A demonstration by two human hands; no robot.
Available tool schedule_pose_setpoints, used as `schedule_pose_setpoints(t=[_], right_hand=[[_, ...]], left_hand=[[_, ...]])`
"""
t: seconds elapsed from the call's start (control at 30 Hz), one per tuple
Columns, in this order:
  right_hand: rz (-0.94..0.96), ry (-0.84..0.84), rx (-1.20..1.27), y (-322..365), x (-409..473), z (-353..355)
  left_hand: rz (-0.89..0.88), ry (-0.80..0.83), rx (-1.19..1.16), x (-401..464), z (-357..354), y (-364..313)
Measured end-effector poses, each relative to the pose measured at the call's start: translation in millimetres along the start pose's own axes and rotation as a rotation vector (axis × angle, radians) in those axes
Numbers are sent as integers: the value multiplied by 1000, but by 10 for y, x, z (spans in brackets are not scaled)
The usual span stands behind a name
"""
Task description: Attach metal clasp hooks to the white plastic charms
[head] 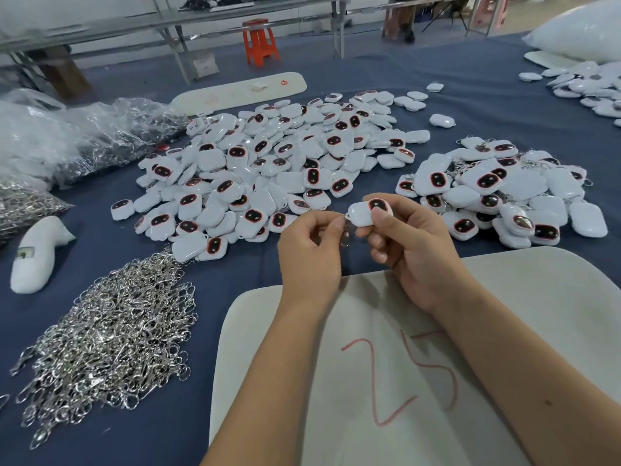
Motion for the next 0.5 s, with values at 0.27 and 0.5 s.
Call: schedule_pose_setpoints(t=[0.27,0.5], right_hand=[[125,-30,-447,43,-78,-16],[42,-89,-133,19,-5,34]], left_hand=[[-393,-3,741,-68,-50,-170],[-173,1,206,-60,-1,-100]])
Point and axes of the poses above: each hand's wrist, its own x-axis towards the middle knuckle, its own z-axis out of the back of the hand, y = z × x, the point moved 4 cm from there along x, towards the middle knuckle, and after that the axes turned 4 degrees about y, right-handed, at the moved point
